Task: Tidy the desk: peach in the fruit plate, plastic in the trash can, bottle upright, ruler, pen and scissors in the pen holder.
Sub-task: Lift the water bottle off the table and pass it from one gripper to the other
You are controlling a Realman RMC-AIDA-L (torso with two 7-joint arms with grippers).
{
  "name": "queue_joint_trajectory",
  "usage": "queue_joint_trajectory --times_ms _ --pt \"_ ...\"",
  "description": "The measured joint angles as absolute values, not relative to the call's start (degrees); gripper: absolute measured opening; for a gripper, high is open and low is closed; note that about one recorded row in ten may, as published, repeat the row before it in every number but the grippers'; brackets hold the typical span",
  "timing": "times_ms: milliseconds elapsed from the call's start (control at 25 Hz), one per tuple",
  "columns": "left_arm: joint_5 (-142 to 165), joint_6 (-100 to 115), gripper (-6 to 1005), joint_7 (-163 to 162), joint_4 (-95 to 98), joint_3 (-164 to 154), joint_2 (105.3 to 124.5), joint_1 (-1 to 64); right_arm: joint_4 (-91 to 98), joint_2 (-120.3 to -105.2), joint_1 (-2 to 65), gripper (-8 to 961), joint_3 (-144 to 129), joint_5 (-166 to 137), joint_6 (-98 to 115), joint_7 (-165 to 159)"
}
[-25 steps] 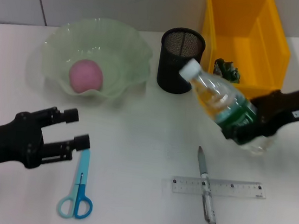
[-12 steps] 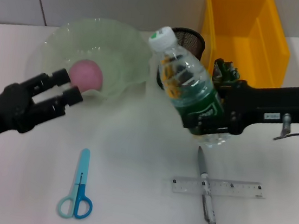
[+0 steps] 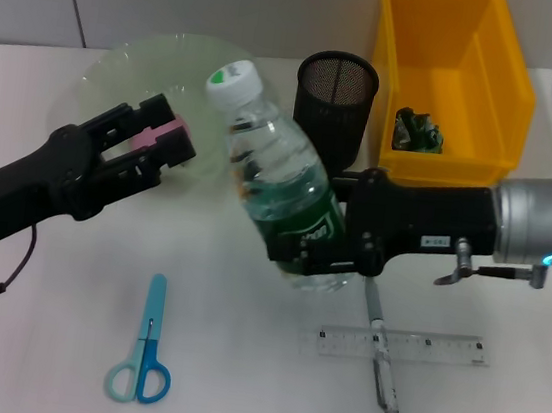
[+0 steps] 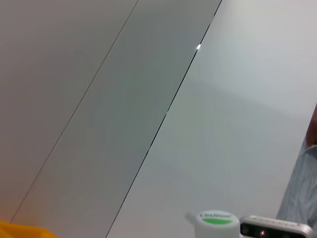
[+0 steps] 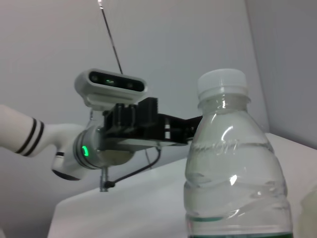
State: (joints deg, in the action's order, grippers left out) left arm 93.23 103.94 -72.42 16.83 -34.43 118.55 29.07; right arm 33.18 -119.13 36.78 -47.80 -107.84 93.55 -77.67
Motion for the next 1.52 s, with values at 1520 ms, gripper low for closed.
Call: queue_joint_trajectory --times_ms 1520 --pt "92.82 105.39 765 -65.62 12.48 -34.95 118.83 32.31 25.31 -119.44 39.24 789 -50.85 -104.05 92.98 -72.76"
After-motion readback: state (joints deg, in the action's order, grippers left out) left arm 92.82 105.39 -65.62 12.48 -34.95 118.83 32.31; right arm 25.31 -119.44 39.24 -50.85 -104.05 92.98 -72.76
